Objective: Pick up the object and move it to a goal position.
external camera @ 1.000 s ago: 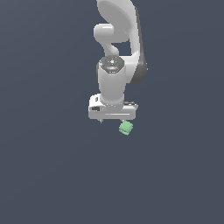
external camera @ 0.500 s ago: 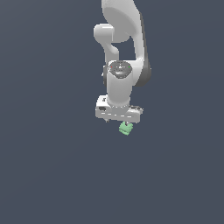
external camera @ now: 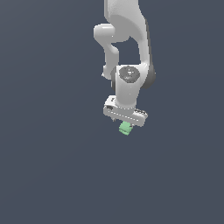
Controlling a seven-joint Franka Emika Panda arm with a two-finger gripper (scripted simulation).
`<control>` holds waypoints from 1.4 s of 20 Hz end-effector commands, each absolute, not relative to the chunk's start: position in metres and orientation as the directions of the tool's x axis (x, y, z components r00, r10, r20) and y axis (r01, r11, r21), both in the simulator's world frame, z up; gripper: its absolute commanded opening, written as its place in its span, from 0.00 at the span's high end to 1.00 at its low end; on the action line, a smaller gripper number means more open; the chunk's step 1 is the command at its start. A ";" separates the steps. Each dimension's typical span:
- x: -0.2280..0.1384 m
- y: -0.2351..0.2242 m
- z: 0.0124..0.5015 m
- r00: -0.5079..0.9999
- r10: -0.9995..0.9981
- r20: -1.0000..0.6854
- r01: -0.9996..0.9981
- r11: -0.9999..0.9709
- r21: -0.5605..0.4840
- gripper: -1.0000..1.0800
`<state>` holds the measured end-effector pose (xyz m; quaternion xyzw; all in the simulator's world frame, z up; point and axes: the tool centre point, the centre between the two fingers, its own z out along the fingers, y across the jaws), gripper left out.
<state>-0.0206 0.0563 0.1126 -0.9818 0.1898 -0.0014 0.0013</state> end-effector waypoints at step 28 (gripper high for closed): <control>-0.037 0.082 0.059 0.840 -0.542 0.000 -0.542 -0.840 0.000 0.04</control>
